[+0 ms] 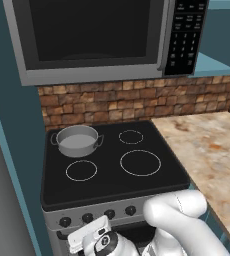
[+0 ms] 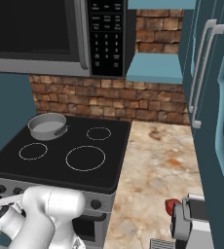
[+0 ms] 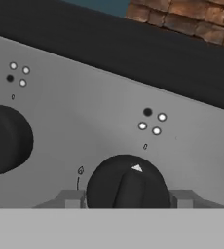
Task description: Turn on the burner for the pot on the stove. Wait thirty seconds for the pot to heat up. Then add the onion to the pot.
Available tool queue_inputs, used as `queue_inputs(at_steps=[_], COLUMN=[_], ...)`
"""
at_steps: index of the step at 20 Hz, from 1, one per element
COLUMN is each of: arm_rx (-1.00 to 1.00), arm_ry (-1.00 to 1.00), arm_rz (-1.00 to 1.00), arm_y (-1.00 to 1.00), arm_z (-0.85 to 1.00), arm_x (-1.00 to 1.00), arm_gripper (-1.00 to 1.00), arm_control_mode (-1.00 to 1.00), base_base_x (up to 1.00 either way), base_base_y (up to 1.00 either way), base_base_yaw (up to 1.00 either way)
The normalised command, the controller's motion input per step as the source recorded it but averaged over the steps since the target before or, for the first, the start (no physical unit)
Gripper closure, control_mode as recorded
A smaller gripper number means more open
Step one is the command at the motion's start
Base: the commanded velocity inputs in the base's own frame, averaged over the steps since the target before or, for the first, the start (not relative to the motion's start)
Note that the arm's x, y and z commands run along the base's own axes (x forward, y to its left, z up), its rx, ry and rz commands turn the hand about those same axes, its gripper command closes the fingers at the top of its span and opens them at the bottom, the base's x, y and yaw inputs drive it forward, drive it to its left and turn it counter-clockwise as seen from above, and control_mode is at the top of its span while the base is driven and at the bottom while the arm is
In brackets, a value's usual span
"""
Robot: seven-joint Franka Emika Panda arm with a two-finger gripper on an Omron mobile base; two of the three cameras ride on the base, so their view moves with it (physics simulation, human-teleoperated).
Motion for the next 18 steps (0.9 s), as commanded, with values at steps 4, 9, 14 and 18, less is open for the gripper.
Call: queue_inputs(at_steps=[4, 9, 14, 18], arm_rx=[-0.2, -0.23, -0.26, -0.29], arm_ry=[0.0, 0.04, 0.14, 0.18], arm_rz=[0.38, 0.43, 0.42, 0.41], arm_y=[0.0, 0.0, 0.0, 0.01], arm_z=[-0.16, -0.25, -0.3, -0.29], arm_x=[-0.02, 0.0, 0.0, 0.0], arm_gripper=[1.0, 1.0, 1.0, 1.0], arm_control_mode=[-1.0, -1.0, -1.0, -1.0], base_base_x=[0.0, 0.0, 0.0, 0.0], base_base_y=[0.0, 0.0, 0.0, 0.0], base_base_yaw=[0.0, 0.0, 0.0, 0.0])
